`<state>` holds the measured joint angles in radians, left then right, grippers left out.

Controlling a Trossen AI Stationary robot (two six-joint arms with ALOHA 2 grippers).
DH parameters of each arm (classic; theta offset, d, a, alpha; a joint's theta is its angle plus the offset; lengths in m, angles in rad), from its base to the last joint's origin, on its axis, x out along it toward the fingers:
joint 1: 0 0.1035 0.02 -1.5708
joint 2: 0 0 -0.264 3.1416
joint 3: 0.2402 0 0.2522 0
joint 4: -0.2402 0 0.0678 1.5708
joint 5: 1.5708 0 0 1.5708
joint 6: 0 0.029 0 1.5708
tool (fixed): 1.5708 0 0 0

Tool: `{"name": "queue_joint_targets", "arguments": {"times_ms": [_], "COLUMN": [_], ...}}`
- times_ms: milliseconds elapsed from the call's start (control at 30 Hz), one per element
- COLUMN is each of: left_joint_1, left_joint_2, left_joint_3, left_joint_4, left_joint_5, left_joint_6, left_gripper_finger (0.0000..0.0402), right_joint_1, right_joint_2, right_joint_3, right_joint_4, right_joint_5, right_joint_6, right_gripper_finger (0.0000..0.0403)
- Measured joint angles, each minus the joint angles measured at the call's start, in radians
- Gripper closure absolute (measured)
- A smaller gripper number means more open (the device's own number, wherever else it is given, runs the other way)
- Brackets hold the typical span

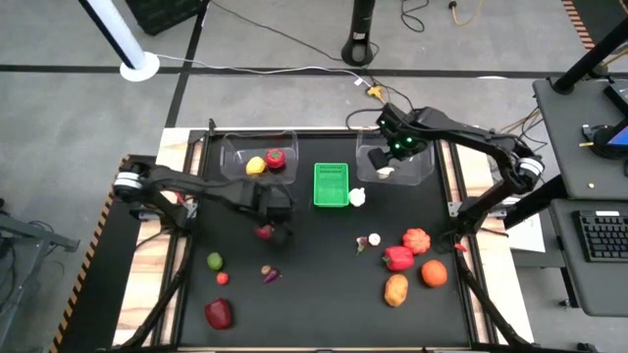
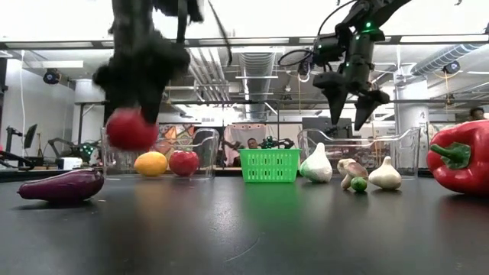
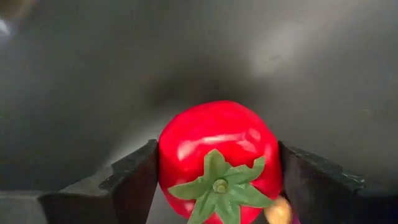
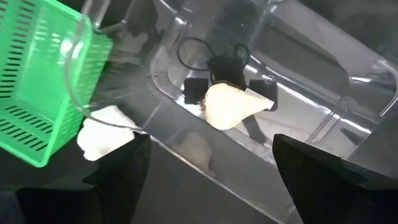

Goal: Sort produce into baskets
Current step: Put the big tomato into the left transparent bin

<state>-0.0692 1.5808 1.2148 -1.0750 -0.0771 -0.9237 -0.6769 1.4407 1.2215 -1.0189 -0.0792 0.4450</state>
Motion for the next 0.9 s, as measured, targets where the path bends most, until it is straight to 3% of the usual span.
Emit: {"name": "queue_joint_targets", "arguments": {"times_ms": [200, 400, 667, 900], "left_joint_1": [0.047, 0.260, 0.615, 0.765], "left_joint_2": [-0.086, -0.108, -0.057, -0.007], "left_joint_3": [0.249, 0.384, 0.328, 0.189], "left_joint_4": [-0.143, -0.208, -0.197, -0.155], "left_joint_5": [-0.146, -0.220, -0.144, -0.140], "left_joint_6": [0.165, 0.371, 0.576, 0.610], "left_gripper_finger": [0.0116, 0.0116, 0.0116, 0.0116], "right_joint_1": [0.000, 0.000, 0.000, 0.000], "right_joint_2": [-0.053, -0.101, -0.138, -0.142], "right_joint_3": [0.000, 0.000, 0.000, 0.000], "right_joint_4": [0.001, 0.005, 0.007, 0.007], "right_joint_5": [0.000, 0.000, 0.001, 0.004], "right_joint_6": [0.016, 0.034, 0.044, 0.044], "right_gripper_finger": [0.0076, 0.0076, 0.0076, 0.0076]}}
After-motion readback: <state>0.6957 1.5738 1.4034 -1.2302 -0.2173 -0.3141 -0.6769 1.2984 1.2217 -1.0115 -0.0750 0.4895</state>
